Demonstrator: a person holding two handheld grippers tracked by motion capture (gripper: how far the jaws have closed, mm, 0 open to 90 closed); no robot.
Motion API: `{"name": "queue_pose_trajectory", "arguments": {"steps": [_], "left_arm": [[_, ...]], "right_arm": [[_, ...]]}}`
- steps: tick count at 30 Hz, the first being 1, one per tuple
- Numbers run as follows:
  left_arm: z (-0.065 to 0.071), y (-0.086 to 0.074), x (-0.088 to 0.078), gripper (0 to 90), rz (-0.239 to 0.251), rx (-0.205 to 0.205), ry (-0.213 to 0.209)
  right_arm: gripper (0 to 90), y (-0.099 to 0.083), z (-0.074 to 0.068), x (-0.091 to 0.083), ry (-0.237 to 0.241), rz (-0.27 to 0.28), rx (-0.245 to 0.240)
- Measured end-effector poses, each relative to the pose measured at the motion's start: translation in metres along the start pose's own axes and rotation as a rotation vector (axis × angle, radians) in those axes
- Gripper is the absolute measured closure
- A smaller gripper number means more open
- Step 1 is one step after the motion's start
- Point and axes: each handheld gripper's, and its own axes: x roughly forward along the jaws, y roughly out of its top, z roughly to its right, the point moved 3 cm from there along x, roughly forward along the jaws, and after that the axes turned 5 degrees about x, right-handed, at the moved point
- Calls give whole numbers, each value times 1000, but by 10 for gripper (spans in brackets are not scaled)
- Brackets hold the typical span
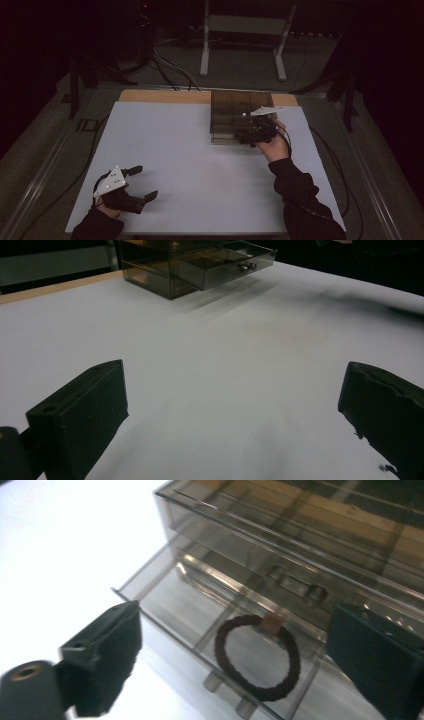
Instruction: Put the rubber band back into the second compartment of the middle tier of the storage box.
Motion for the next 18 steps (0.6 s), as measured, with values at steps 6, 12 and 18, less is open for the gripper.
{"name": "queue_pose_trajectory", "arguments": {"steps": [6,12,18], "left_arm": [[0,0,0,3,1,-1,0],[0,0,0,3,1,0,-1],[1,0,0,3,2,-2,-2]], "right_arm": [[0,4,-6,-10,10,31,-22],[1,7,-11,-20,32,85,-47],[1,4,-15,-28,51,121,-74]]}}
